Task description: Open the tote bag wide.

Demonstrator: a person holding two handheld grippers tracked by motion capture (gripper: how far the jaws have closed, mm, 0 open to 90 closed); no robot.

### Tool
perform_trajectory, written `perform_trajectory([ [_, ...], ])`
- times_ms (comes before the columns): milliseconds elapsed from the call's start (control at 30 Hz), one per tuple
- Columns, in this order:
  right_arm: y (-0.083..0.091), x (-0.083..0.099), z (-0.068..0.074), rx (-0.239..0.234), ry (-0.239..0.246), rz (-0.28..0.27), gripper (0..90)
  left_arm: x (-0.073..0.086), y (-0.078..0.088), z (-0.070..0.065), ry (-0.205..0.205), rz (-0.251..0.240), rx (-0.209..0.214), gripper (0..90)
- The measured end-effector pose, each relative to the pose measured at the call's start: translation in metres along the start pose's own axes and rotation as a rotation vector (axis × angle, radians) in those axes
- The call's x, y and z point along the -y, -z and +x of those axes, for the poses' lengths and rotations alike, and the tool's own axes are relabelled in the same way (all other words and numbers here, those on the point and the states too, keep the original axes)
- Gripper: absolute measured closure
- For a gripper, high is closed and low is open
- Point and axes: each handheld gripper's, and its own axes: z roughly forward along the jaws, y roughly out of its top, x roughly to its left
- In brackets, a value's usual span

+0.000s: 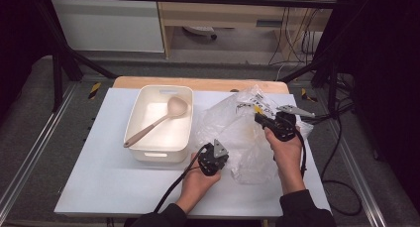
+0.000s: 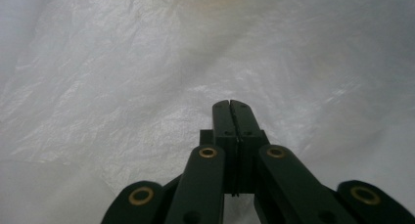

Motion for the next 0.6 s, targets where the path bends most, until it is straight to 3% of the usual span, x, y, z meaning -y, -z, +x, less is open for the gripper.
perform_trajectory([
  [133, -0.001, 0.002, 0.000, -0.002, 0.006, 0.005, 90.0, -0.005, 0.014, -0.003, -0.009, -0.028, 0.011, 90.0],
  [200, -0.002, 0.005, 0.000, -0.003, 0.012, 0.010, 90.0, -0.010, 0.028, -0.005, 0.008, -0.059, 0.038, 90.0],
  [600, -0.006, 0.009, 0.002, -0.009, 0.023, 0.025, 90.0, -0.020, 0.077, -0.006, 0.057, -0.131, 0.132, 90.0],
])
